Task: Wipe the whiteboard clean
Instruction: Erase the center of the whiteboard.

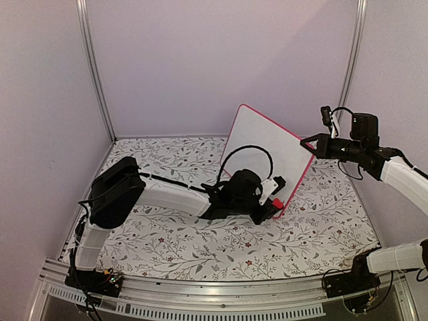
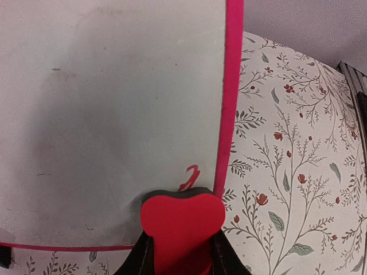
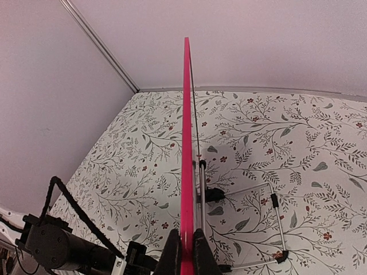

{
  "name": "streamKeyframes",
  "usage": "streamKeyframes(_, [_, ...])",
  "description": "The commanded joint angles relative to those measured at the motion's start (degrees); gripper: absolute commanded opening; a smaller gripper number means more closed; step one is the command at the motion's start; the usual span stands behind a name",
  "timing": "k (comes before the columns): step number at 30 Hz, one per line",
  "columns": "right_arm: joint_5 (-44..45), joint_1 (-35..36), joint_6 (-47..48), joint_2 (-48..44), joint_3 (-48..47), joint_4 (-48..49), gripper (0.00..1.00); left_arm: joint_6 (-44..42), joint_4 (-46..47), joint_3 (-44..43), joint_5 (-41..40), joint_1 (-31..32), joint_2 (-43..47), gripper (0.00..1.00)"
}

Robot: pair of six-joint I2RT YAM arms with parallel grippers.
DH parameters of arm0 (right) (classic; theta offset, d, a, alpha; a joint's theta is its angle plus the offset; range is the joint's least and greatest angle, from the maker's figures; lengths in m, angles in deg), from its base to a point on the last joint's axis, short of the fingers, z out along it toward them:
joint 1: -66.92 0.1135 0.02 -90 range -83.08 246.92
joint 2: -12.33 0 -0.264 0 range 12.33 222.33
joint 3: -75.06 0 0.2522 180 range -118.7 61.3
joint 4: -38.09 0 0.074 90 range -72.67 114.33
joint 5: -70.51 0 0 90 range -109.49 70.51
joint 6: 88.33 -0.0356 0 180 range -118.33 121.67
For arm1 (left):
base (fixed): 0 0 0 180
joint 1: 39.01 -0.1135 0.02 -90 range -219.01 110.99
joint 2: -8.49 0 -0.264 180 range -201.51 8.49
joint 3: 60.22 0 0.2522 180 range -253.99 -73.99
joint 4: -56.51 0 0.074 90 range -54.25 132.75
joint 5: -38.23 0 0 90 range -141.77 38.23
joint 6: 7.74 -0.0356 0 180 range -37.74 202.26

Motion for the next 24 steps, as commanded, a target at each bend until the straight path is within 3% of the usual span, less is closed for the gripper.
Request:
streamKeyframes(1, [-4.8, 1.9, -1.6, 1.4, 2.8, -10.4, 0.00, -1.5, 9.1, -5.3, -0.6, 0.3, 0.6, 0.00])
streamKeyframes(20, [-4.3, 1.9, -1.5, 1.1, 2.6, -11.0, 0.00, -3.3, 9.1, -6.9, -2.0, 0.1, 1.7, 0.00])
streamKeyframes(24, [-4.4, 1.8, -1.3, 1.1, 2.8, -10.9, 0.00, -2.4, 10.5, -3.0, -2.3, -0.1, 2.1, 0.00])
